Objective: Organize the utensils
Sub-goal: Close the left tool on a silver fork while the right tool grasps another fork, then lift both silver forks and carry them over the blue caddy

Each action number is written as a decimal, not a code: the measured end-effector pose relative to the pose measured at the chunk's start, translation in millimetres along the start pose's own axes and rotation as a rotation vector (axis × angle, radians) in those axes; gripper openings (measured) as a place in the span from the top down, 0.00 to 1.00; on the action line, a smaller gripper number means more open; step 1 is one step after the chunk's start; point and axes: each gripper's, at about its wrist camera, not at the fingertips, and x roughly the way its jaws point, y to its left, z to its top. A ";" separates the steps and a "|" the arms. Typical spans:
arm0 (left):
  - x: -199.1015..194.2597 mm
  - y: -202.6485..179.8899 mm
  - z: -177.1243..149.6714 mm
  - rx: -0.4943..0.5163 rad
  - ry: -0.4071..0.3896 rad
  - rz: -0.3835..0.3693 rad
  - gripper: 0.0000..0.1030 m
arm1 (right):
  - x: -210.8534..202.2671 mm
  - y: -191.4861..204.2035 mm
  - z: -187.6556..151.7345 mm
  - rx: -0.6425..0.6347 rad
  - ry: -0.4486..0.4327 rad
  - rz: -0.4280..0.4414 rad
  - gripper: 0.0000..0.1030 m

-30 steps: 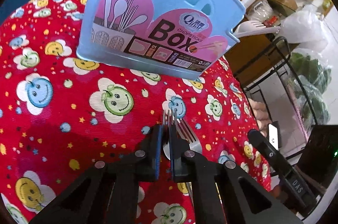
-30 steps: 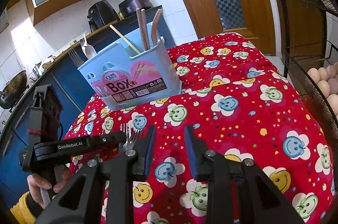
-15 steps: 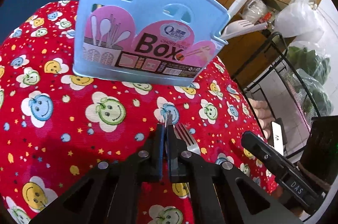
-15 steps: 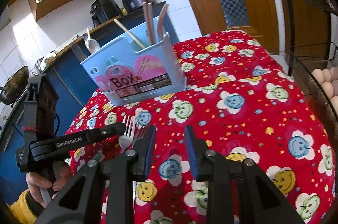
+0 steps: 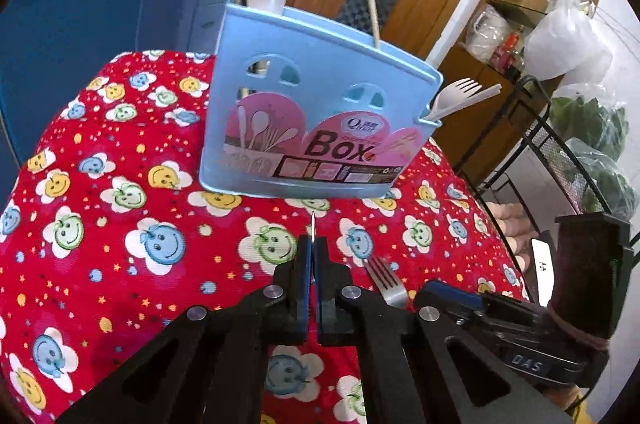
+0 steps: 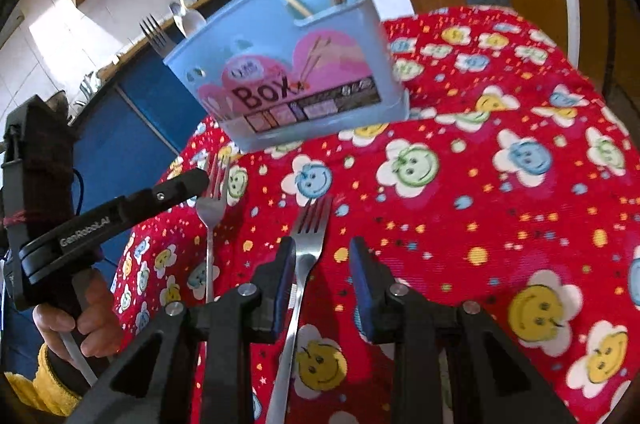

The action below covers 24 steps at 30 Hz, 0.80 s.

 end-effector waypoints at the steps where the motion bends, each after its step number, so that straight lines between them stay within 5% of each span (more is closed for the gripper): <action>1: 2.4 2.4 -0.2 -0.005 0.014 -0.004 0.99 | 4.4 0.5 0.5 0.002 0.017 0.002 0.70; 10: 25.1 3.2 -7.5 -0.033 0.084 0.019 0.99 | 17.0 -0.8 8.8 0.025 0.060 0.042 0.68; 16: 27.5 3.9 -7.7 -0.061 0.092 -0.027 0.98 | 23.3 3.5 11.4 0.020 0.058 0.047 0.92; 24: 41.1 5.7 -9.0 -0.069 0.137 -0.011 0.97 | 23.1 15.1 10.5 -0.013 0.034 0.032 0.95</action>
